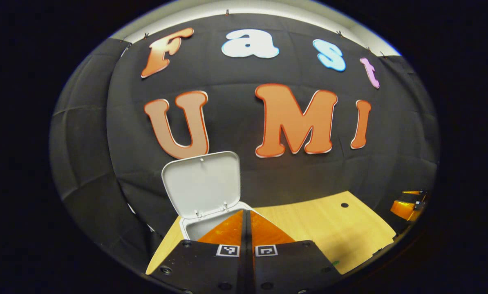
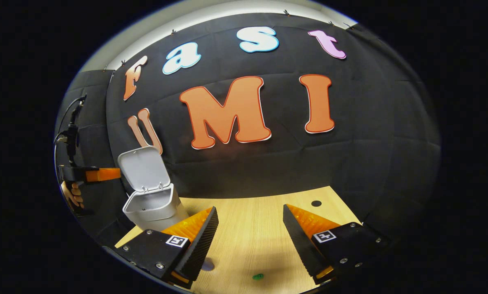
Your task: Press the lid of the desktop garbage bin to open it, pick up the crumpled paper on the desktop and throw it into the bin, then pick up the pop can on the desktop and drop it into the bin, and finally close the garbage bin lid.
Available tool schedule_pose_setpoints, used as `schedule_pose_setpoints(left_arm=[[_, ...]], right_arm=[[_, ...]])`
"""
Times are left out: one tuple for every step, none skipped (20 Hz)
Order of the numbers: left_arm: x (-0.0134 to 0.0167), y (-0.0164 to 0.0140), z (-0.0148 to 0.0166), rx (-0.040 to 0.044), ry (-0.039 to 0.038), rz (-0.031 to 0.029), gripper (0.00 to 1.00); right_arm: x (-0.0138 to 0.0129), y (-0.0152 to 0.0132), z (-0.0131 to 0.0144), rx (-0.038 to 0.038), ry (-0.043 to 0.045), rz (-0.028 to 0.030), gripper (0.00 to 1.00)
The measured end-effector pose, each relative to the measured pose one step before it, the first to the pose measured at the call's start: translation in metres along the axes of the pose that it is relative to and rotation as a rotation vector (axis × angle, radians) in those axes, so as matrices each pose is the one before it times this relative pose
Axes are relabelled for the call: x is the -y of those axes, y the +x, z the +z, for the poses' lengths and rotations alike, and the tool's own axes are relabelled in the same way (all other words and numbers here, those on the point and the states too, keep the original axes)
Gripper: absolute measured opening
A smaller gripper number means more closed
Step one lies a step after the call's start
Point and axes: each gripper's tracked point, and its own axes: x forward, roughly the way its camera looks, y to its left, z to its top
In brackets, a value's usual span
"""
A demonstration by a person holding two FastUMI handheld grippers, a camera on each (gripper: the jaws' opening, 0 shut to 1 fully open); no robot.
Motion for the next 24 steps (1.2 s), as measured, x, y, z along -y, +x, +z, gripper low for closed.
schedule_pose_setpoints(left_arm=[[0.00327,-0.00485,0.00064,0.01249,-0.01417,-0.00706,0.00],[0.00290,-0.00280,0.00003,0.01010,-0.01516,-0.00979,0.00],[0.00251,-0.00150,0.00139,0.01474,-0.01469,-0.00855,0.00],[0.00084,-0.00259,-0.00032,0.00920,-0.01204,-0.00555,0.00],[-0.00010,-0.00132,0.00039,0.00698,-0.01140,-0.00371,0.00],[-0.00112,-0.00056,-0.00229,0.00462,-0.00833,0.00519,0.00],[-0.00424,-0.00071,-0.00251,-0.00574,0.00169,0.01716,0.00],[-0.00214,-0.00125,-0.00524,-0.00462,0.00611,0.01098,0.00],[-0.00184,0.00022,-0.00272,0.00114,0.00044,0.00963,0.00],[0.00004,-0.00060,-0.00245,0.00185,0.00028,-0.00030,0.00],[0.00013,-0.00126,0.00019,0.00410,0.00062,-0.00110,0.00],[0.00138,0.00018,-0.00160,0.00354,-0.00073,-0.00500,0.00],[0.00213,0.00036,-0.00133,-0.00011,-0.00599,-0.01163,0.00],[0.00359,0.00228,-0.00114,0.00102,-0.01610,-0.01493,0.01],[0.00179,-0.00135,-0.00059,0.00294,-0.02061,-0.00812,0.07],[0.00248,-0.00268,-0.00125,0.00308,-0.02005,-0.00923,0.19],[0.00035,0.00027,0.00103,0.00875,-0.01767,-0.00148,0.45],[0.00045,-0.00091,-0.00007,0.00788,-0.00910,0.00076,0.71],[-0.00325,0.00670,0.00089,0.00765,-0.00266,0.01249,0.96],[-0.00424,-0.00536,-0.00041,0.00735,0.00605,0.01007,0.93],[-0.00398,0.00087,-0.00057,0.00259,0.00906,0.01422,0.93],[-0.00036,0.00059,-0.00156,0.00004,0.00730,0.00583,0.93],[-0.00056,0.00210,-0.00143,-0.00132,0.00034,0.00013,0.94],[0.00018,-0.00186,-0.00203,-0.00171,-0.00361,-0.00455,0.94]], right_arm=[[-0.00082,-0.00055,0.00031,0.00071,-0.00447,0.00119,0.95],[0.00003,-0.00108,-0.00146,-0.00307,-0.00448,0.00020,0.95],[0.00069,-0.00129,0.00024,-0.00143,-0.00165,-0.00579,0.95],[0.00013,0.00004,-0.00043,0.00039,0.00336,0.00181,0.95],[-0.00241,-0.00100,0.00117,0.00256,0.01060,0.01018,1.00],[-0.00123,0.00011,0.00089,0.00197,0.01124,0.00812,0.95],[-0.00202,0.00038,-0.00043,-0.00526,0.00605,0.00716,0.95],[0.00085,0.00000,-0.00072,-0.00420,0.00017,-0.00162,0.95],[0.00008,0.00059,-0.00049,-0.00159,-0.00451,-0.00199,0.95],[-0.00049,-0.00088,-0.00024,-0.00051,-0.00545,-0.00036,0.95],[0.00068,-0.00048,0.00098,0.00307,-0.00696,-0.00358,0.95],[0.00011,-0.00044,0.00106,0.00431,-0.00777,-0.00162,0.95],[-0.00078,-0.00018,0.00057,0.00204,-0.00512,0.00032,0.95],[-0.00129,0.00014,0.00014,-0.00105,-0.00136,0.00191,0.95],[-0.00070,-0.00025,-0.00054,-0.00229,0.00021,0.00155,0.95],[-0.00003,0.00021,-0.00085,-0.00274,-0.00163,-0.00024,0.95],[-0.00039,0.00092,-0.00094,-0.00298,-0.00417,-0.00072,0.95],[-0.00100,-0.00015,-0.00168,-0.00469,-0.00432,-0.00009,0.95],[-0.00064,0.00009,-0.00084,-0.00577,-0.00187,-0.00097,0.95],[-0.00098,0.00061,-0.00276,-0.00805,0.00113,0.00711,0.95],[-0.00239,0.00060,-0.00231,-0.00881,0.00236,0.01086,0.95],[-0.00048,0.00078,-0.00354,-0.01228,0.00078,0.00310,0.95],[0.00029,0.00152,-0.00292,-0.01124,-0.00372,-0.00097,0.95],[0.00101,0.00236,-0.00386,-0.01255,-0.00761,-0.00641,0.95]])
